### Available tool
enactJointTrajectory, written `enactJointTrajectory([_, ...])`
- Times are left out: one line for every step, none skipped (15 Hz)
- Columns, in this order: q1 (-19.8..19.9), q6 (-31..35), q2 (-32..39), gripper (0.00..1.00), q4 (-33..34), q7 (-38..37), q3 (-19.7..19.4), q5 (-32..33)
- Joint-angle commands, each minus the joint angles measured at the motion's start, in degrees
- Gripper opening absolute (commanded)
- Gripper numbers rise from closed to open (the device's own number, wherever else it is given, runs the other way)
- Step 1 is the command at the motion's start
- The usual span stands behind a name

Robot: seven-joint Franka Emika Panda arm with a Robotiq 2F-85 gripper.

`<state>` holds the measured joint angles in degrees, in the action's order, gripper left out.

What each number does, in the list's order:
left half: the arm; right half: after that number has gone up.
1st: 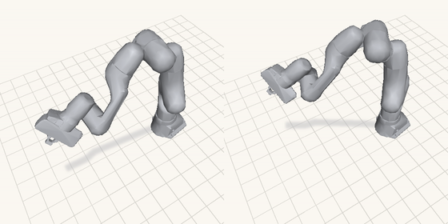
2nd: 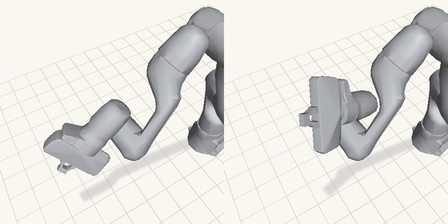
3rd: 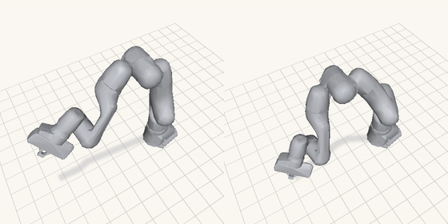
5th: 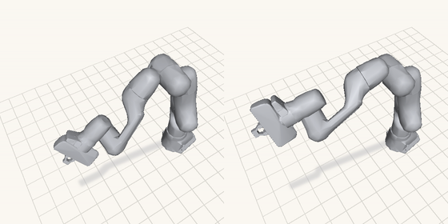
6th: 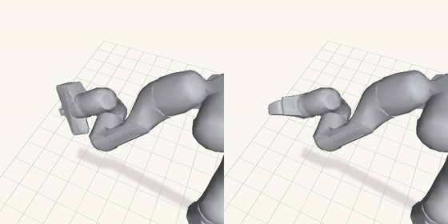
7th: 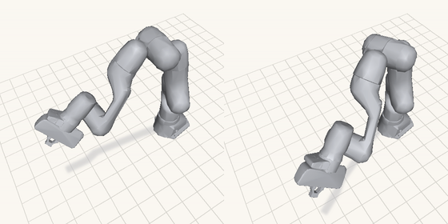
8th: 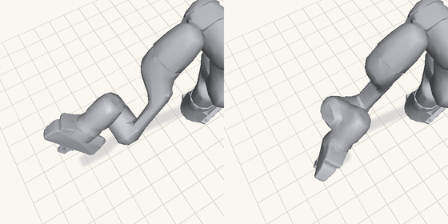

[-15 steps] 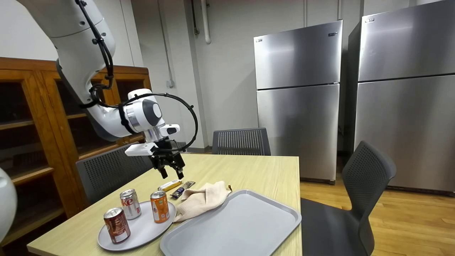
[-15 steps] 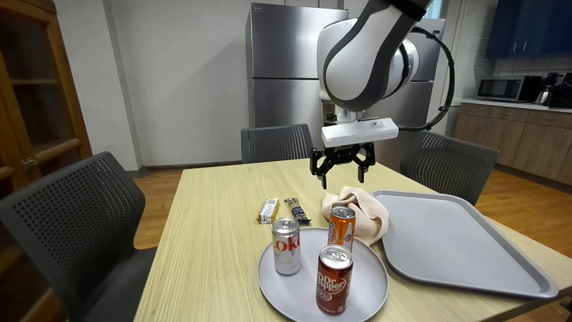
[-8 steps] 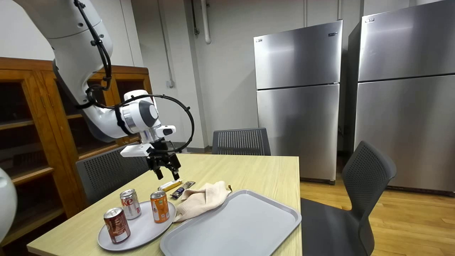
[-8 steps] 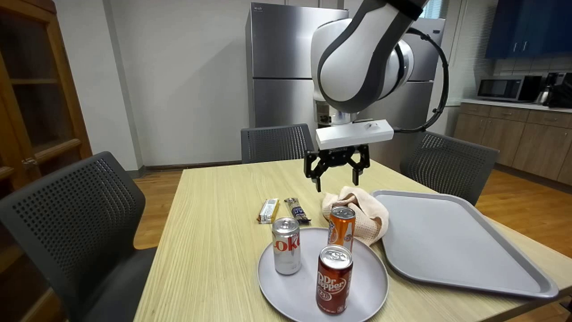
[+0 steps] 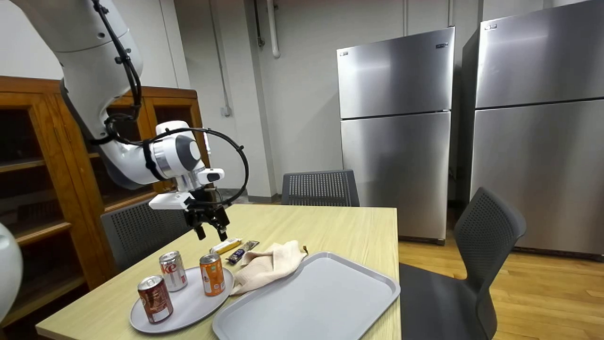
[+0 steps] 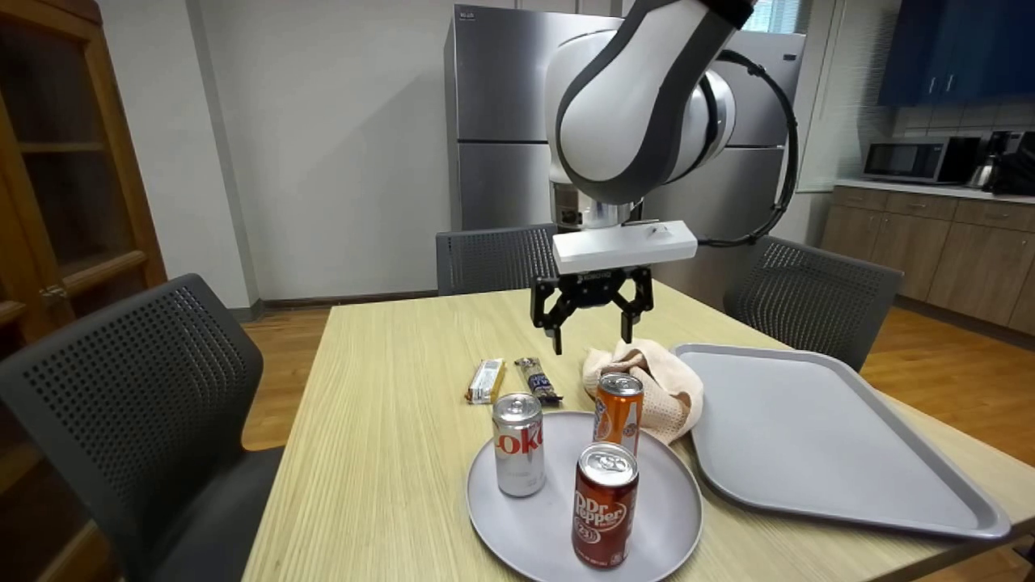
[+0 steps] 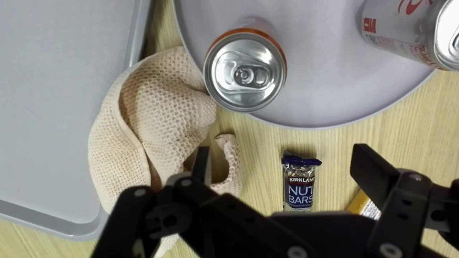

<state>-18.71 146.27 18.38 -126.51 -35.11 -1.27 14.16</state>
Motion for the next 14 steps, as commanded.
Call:
enactJointTrajectory([1.8,1.3,-0.1,1.00,-0.8,2.2,1.7,-2.2])
enactJointTrajectory([1.8,1.5,-0.1,1.00,-1.0,2.4,1.7,-2.5])
enactJointTrajectory([1.8,1.6,0.0,1.00,-1.3,2.5,1.7,-2.8])
enactJointTrajectory([1.9,1.9,0.0,1.00,-1.5,2.8,1.7,-3.1])
enactJointTrajectory([2.0,2.2,0.1,1.00,-1.8,2.9,1.6,-3.2])
enactJointTrajectory([2.1,2.6,0.1,1.00,-2.2,3.0,1.6,-3.5])
enactJointTrajectory([2.3,3.1,0.1,1.00,-2.5,3.2,1.6,-3.8])
enactJointTrajectory([2.4,3.5,0.2,1.00,-2.9,3.4,1.5,-3.9])
enactJointTrajectory([2.6,4.0,0.3,1.00,-3.3,3.9,1.5,-4.2])
enactJointTrajectory([2.8,4.4,0.3,1.00,-3.7,4.3,1.5,-4.5])
enactJointTrajectory([3.0,4.9,0.4,1.00,-4.0,5.0,1.6,-5.0])
enactJointTrajectory([3.3,5.5,0.5,1.00,-4.5,5.7,1.6,-5.6])
enactJointTrajectory([3.5,6.0,0.6,1.00,-4.9,6.5,1.6,-6.1])
enactJointTrajectory([3.7,6.5,0.6,1.00,-5.3,7.2,1.7,-6.6])
